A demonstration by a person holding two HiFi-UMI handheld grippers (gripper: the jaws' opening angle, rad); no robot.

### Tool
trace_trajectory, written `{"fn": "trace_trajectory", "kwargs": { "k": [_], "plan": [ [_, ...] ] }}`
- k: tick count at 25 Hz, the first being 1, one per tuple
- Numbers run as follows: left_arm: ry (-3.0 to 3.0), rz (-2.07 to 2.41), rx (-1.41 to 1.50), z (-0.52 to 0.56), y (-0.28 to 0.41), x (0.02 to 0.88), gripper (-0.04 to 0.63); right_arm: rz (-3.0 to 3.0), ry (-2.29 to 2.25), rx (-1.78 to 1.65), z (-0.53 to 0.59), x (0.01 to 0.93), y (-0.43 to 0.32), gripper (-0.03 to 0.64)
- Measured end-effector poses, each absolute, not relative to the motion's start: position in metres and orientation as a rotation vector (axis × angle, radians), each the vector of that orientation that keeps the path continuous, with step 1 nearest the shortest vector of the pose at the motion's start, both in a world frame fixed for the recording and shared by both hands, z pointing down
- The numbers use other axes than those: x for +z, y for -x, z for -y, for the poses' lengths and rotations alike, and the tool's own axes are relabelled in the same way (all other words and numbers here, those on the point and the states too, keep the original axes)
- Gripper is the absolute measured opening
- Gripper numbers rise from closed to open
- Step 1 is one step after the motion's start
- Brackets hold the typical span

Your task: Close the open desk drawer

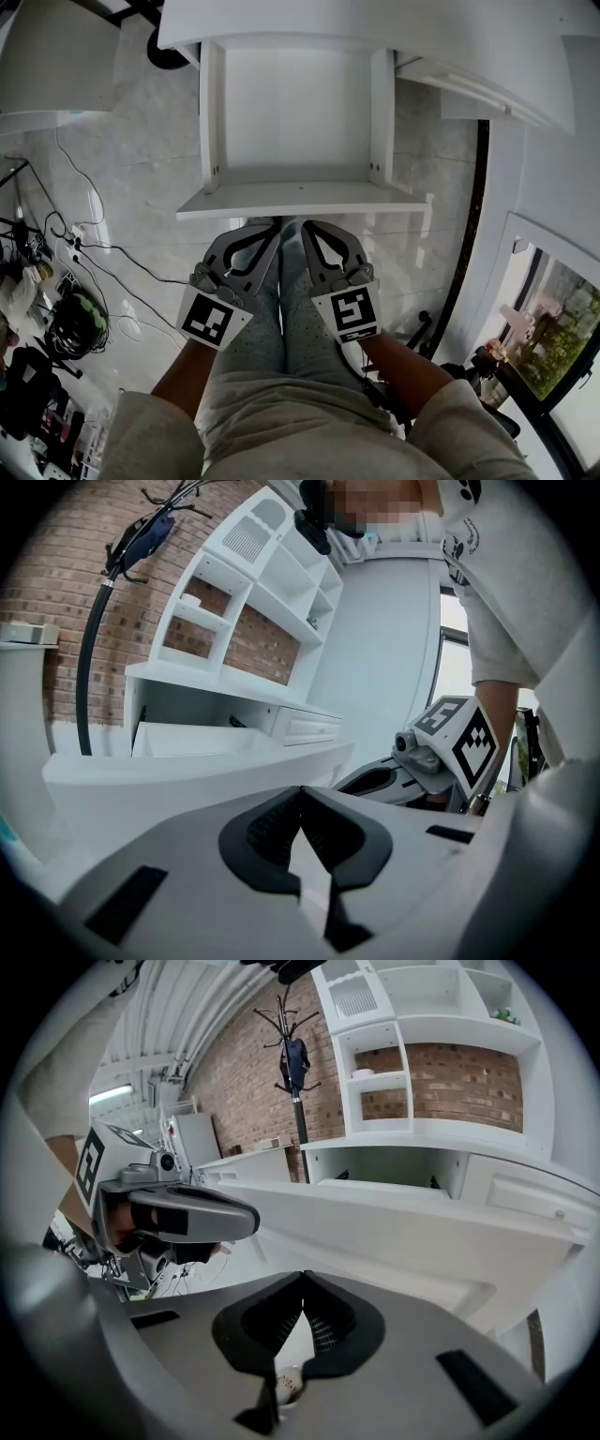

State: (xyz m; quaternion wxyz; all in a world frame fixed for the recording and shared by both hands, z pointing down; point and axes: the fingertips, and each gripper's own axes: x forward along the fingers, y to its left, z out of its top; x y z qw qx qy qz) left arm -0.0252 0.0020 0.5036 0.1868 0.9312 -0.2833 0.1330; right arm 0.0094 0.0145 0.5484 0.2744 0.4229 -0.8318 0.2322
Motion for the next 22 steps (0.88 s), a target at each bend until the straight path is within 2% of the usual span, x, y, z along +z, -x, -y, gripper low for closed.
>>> {"fn": "trace_trajectory", "kwargs": {
  "k": [22],
  "plan": [
    [-2.579,0.793,0.403,-0.002,0.02,0.533,0.017,2.063,-1.247,0.838,-0.019,0.598,-0.017,0.029]
  ]
}}
